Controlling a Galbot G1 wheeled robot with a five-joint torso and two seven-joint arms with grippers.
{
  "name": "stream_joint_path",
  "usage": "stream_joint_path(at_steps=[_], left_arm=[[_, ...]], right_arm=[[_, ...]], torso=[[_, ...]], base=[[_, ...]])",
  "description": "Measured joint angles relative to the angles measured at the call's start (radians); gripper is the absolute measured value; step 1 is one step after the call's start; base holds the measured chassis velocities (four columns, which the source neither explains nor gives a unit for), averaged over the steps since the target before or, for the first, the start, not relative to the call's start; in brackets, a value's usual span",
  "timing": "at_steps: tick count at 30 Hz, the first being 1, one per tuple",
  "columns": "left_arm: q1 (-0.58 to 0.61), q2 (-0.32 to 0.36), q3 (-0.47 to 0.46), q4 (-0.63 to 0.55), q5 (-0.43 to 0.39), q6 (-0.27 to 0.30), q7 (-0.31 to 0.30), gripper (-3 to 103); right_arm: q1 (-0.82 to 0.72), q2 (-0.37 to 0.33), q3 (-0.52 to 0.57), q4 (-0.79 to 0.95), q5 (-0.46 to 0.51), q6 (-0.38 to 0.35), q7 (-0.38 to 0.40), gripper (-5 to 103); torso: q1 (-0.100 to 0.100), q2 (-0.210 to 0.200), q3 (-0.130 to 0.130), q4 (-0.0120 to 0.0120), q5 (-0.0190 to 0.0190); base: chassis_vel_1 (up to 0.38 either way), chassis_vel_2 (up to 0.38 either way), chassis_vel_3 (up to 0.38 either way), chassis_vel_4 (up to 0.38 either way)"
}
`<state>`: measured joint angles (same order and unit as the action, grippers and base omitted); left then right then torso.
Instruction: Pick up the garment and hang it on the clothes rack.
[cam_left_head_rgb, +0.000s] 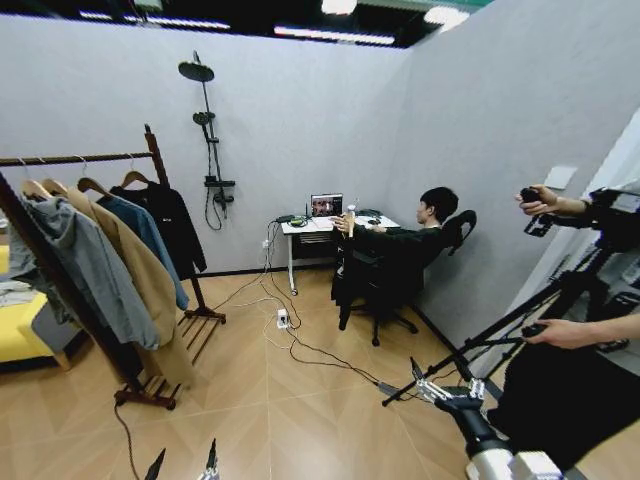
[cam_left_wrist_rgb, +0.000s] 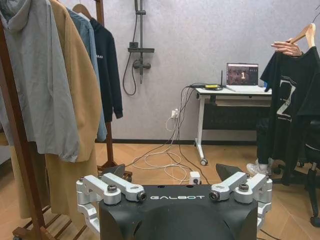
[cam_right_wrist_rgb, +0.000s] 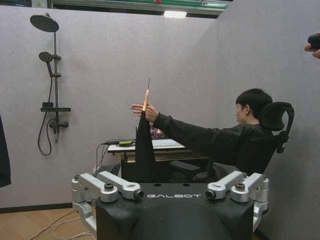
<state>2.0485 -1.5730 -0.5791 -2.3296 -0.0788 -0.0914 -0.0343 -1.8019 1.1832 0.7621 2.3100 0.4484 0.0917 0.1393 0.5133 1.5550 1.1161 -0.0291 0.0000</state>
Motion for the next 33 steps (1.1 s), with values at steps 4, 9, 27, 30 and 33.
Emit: stream_joint_path(at_steps=[4, 9, 27, 30, 33], left_arm=[[0.000, 0.000, 0.000, 0.000, 0.000, 0.000, 0.000, 100], [0.000, 0.000, 0.000, 0.000, 0.000, 0.000, 0.000, 100], [0.000, 0.000, 0.000, 0.000, 0.000, 0.000, 0.000, 100], [0.000, 0.000, 0.000, 0.000, 0.000, 0.000, 0.000, 100], [0.000, 0.000, 0.000, 0.000, 0.000, 0.000, 0.000, 100]], right_arm=[[-0.003, -0.008, 0.004, 0.000, 0.005, 0.000, 0.000, 100], [0.007, -0.017, 0.008, -0.005, 0.011, -0.001, 0.003, 100], [0.038, -0.012, 0.003, -0.010, 0.024, -0.012, 0.000, 100], [0.061, -0.022, -0.002, -0.009, 0.030, -0.027, 0.002, 100], [0.079, -0.031, -0.006, -0.010, 0.033, -0.033, 0.002, 100]], torso=[[0.000, 0.000, 0.000, 0.0000, 0.0000], [0.000, 0.000, 0.000, 0.0000, 0.0000], [0.000, 0.000, 0.000, 0.0000, 0.0000], [0.000, 0.000, 0.000, 0.0000, 0.0000], [0.000, 0.000, 0.000, 0.0000, 0.0000]], base=[[0.000, 0.000, 0.000, 0.000], [0.000, 0.000, 0.000, 0.000], [0.000, 0.000, 0.000, 0.000], [0.000, 0.000, 0.000, 0.000], [0.000, 0.000, 0.000, 0.000]])
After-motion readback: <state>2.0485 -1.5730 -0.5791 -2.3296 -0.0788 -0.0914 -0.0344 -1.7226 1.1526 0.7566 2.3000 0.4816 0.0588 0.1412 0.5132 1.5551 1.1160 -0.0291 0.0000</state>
